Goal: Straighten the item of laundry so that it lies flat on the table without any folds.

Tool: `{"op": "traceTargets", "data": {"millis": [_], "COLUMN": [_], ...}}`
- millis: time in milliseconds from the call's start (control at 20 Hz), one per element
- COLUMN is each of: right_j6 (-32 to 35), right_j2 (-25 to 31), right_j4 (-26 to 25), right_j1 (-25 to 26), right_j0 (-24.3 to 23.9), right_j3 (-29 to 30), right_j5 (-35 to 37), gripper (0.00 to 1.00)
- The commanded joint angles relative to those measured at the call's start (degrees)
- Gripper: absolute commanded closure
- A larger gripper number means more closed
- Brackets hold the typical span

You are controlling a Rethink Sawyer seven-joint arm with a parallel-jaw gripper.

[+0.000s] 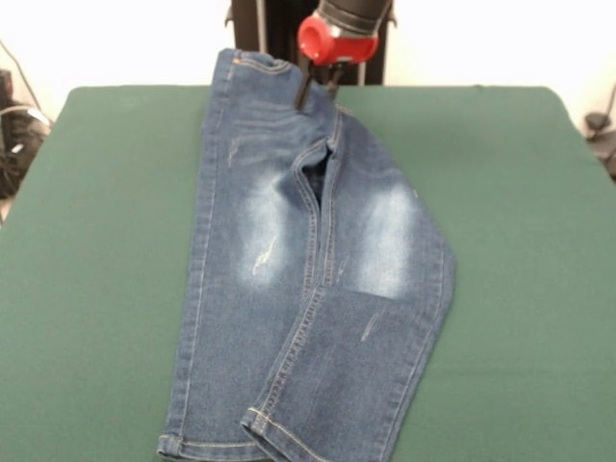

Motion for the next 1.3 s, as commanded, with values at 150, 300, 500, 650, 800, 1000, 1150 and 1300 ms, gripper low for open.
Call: {"op": "traceTargets", "data": {"millis": [150, 300, 500, 650, 800, 1000, 1150, 1300], "right_j6": [11.66, 11.34, 11.36, 11.96, 12.21, 12.06, 12.13, 12.72], "right_j2": [3.87, 6.93, 6.97, 6.72, 7.12, 8.86, 10.0, 12.2], "right_j4": [5.48, 5.74, 6.11, 6.72, 7.22, 7.57, 7.61, 7.96], "right_j1": [3.71, 3.0, 3.38, 3.68, 3.63, 3.03, 2.55, 2.07], "right_j0": [-1.89, -4.24, -4.31, -4.3, -4.79, -6.34, -7.41, -9.34], "right_j3": [-7.49, -6.81, -7.18, -7.11, -6.79, -6.06, -5.23, -4.1], "right_j5": [-3.71, -2.62, -3.45, -5.2, -5.65, -4.6, -4.49, -4.32], "gripper": [0.0, 0.0, 0.0, 0.0, 1.0, 1.0, 1.0, 1.0]}}
